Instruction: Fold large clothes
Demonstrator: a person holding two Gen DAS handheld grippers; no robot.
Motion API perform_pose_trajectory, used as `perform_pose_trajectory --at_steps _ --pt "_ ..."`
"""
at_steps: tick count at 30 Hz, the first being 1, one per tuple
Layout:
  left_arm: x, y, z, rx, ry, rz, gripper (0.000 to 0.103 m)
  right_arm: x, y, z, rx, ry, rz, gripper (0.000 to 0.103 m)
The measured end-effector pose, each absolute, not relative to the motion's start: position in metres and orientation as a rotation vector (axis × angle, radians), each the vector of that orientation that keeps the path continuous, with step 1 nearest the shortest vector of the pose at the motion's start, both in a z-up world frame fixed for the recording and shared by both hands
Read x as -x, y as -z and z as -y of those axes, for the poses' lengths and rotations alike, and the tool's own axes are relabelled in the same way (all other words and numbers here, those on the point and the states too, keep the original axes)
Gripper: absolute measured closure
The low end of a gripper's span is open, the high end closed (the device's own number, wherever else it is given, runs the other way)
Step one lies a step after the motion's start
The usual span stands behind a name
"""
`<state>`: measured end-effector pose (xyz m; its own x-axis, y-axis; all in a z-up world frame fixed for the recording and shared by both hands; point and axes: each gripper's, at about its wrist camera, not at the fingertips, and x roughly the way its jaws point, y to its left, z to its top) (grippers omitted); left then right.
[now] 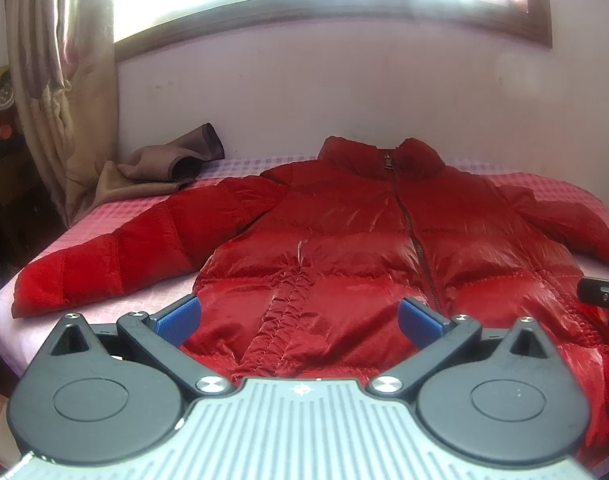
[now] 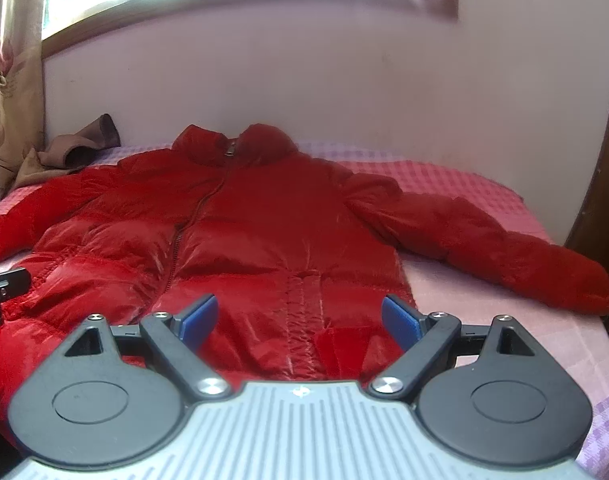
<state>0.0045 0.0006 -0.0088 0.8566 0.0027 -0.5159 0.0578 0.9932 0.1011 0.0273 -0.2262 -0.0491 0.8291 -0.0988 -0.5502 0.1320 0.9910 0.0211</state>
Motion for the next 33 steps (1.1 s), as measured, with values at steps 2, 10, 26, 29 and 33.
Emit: perform_pose_trajectory --at_steps 2,10,26,29,33 --pt "-0.004 0.008 0.000 -0.112 0.030 -0.540 0.000 -0.028 0.050 0.226 -0.063 0.120 -0.589 0.014" --pt "-0.005 0.009 0.003 -0.118 0.031 -0.550 0.000 -0.028 0.054 0.228 -0.069 0.121 -0.603 0.014" --pt "-0.015 0.018 0.000 -0.130 0.010 -0.580 0.000 -0.033 0.067 0.252 -0.079 0.172 -0.636 0.013" --pt "-0.015 0.018 -0.002 -0.124 0.014 -0.582 0.000 -0.033 0.067 0.254 -0.077 0.183 -0.634 0.013" --pt "-0.016 0.020 -0.003 -0.121 0.020 -0.585 0.000 -0.034 0.068 0.253 -0.068 0.185 -0.641 0.013"
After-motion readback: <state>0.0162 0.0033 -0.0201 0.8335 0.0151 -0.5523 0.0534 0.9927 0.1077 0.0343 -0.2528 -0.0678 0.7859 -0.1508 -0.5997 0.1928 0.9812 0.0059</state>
